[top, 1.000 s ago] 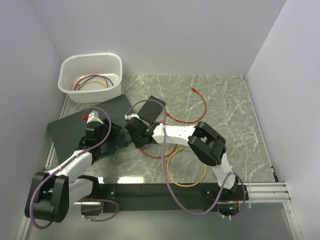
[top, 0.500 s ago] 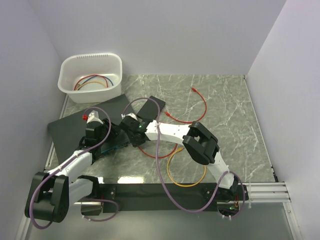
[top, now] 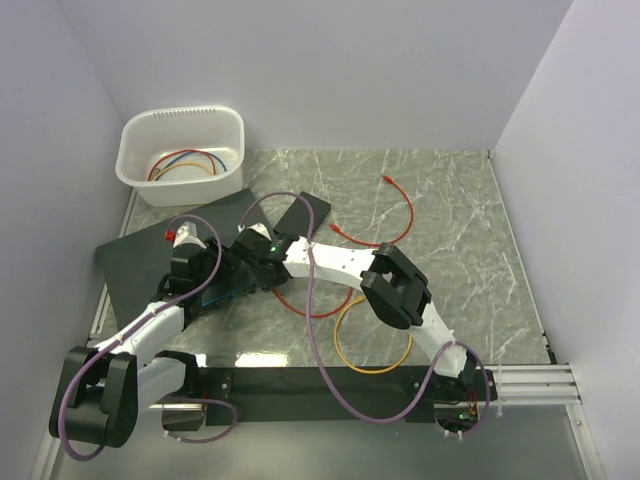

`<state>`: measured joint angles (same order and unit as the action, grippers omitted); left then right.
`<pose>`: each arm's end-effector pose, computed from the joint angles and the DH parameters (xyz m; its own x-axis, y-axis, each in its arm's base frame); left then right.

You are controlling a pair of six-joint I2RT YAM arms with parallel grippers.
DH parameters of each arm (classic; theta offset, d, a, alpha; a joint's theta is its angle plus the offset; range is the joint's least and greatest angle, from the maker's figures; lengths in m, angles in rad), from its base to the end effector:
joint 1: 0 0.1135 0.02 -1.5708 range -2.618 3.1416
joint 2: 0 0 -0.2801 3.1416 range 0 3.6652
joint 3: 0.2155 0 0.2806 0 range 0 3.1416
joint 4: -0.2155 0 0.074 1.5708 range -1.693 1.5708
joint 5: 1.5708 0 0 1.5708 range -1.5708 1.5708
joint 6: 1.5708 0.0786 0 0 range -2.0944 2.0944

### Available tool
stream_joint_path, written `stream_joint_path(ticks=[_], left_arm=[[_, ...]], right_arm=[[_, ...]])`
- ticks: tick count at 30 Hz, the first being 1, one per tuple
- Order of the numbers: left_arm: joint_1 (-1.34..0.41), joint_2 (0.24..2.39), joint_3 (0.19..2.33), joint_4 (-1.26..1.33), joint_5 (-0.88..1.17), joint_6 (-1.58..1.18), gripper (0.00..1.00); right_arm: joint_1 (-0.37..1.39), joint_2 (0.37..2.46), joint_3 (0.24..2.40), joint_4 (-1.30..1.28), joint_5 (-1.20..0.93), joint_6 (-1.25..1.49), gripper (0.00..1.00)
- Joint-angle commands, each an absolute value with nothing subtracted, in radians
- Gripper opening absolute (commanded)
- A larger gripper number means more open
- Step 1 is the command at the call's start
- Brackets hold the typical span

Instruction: Insert the plug into the switch port

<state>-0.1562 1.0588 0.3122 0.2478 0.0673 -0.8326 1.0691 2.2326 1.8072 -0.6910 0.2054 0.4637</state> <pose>0.2546 -0.0454 0.1426 -0.4760 -0.6721 -0.5672 -0.2058 0.7121 -0.6712 0.2703 0.4595 0.1404 -0.7511 -0.4589 -0.4745 -0.5359 0.8436 0.0324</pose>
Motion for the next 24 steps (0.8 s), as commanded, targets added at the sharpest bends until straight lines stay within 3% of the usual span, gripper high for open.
stream_joint_path(ticks=[1, 13, 24], left_arm=[[-0.153, 1.043, 0.299, 0.255, 0.084, -0.821, 0.53], [-0.152, 1.045, 0.301, 0.255, 0.087, -0.821, 0.54], [-0.152, 1.046, 0.305, 0.245, 0.089, -0.819, 0.54]], right_arm=[[1.029, 2.267, 1.904, -0.511, 0.382, 0.454, 0.00], [1.029, 2.237, 1.807, -0.338, 0.428, 0.408, 0.00], [1.017, 2.304, 1.894, -0.314, 0.488, 0.390, 0.00]])
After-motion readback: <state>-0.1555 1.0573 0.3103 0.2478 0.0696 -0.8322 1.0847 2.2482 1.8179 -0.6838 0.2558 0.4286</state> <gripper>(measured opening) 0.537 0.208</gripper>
